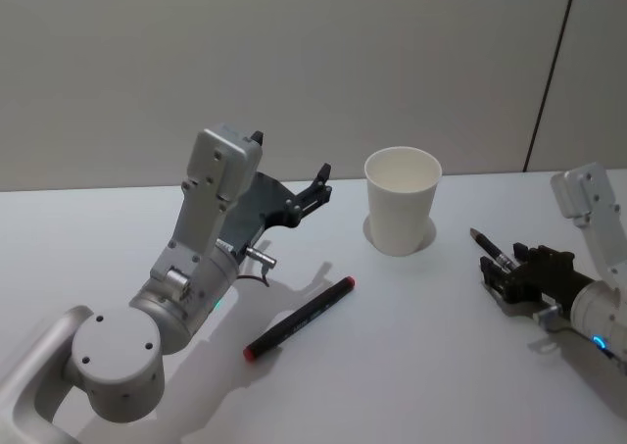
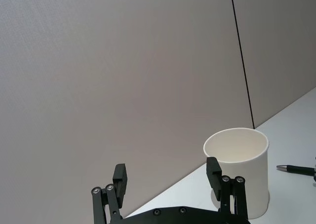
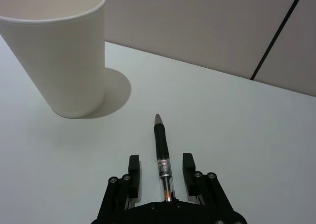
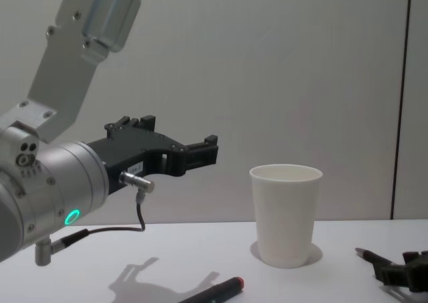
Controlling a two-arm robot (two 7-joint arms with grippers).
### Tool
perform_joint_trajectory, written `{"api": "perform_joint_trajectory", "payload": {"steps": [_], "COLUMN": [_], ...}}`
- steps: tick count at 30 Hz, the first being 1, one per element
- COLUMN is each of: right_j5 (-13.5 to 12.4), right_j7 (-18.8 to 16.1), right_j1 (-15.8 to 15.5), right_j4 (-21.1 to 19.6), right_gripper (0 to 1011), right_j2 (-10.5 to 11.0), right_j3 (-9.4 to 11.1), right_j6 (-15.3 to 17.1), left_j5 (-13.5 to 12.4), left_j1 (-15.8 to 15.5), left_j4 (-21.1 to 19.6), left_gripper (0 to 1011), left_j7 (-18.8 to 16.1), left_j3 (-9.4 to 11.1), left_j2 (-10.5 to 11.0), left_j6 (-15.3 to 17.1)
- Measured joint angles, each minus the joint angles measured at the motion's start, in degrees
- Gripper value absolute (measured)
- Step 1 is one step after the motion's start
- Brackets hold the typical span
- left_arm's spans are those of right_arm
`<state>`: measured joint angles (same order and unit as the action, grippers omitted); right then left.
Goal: Place the pen into the pen holder.
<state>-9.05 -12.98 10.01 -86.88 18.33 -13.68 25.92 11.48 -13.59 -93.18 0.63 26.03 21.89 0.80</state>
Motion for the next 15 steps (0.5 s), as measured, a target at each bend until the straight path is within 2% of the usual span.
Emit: {"api": "perform_joint_trajectory", "payload": {"steps": [15], "right_j5": [-0.7], "right_j7": [0.9], "right_j1": [0.0], "right_j4": [0.1], "right_gripper": [442], "right_j2": [-0.2], "right_j3": [0.2], "right_j6": [0.2], "left_j5": [0.0], "left_j1": [0.0], "left_j4": [0.0], "left_gripper": [1001], "left_j7": [0.0], "left_j3": [0.0], "left_j2": [0.0], "left_j6": [0.0]}}
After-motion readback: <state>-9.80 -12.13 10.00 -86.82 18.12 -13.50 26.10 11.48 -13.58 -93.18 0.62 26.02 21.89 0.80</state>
